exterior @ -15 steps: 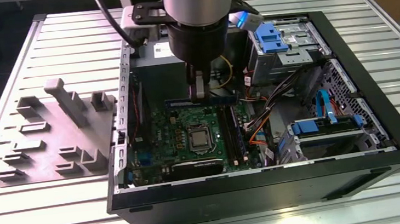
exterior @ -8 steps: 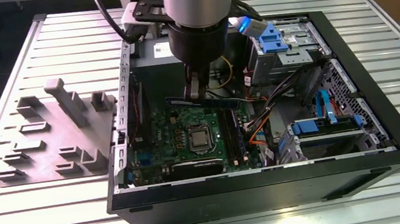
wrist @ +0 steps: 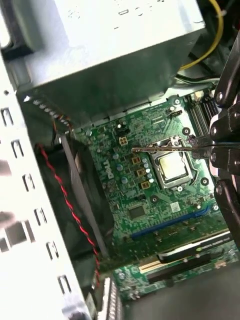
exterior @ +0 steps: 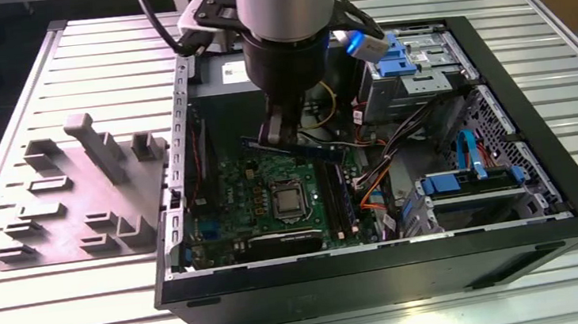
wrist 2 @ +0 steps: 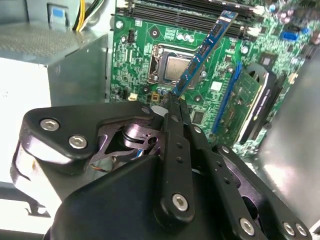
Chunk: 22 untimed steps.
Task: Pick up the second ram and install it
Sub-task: 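Insert the second ram into the second slot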
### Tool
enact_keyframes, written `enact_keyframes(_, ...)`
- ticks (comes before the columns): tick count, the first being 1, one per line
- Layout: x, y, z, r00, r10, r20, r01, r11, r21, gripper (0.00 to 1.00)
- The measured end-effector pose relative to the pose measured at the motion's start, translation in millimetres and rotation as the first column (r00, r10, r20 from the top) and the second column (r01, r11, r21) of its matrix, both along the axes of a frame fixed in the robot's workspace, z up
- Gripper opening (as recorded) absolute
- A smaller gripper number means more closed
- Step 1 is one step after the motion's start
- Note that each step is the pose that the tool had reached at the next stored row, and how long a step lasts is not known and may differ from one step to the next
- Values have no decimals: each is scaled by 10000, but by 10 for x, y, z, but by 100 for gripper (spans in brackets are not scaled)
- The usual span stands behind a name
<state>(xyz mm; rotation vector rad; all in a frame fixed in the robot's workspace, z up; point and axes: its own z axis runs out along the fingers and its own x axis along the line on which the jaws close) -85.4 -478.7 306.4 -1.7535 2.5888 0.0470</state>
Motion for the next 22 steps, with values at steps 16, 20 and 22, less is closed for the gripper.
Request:
enact_keyframes(16,0,0,-21,9580,-2869,0,2869,9580,0,11)
enact_keyframes(20,0,0,-26,9342,-3566,0,3566,9342,1,11)
enact_keyframes(22,0,0,-29,9208,-3901,0,3901,9208,1,11)
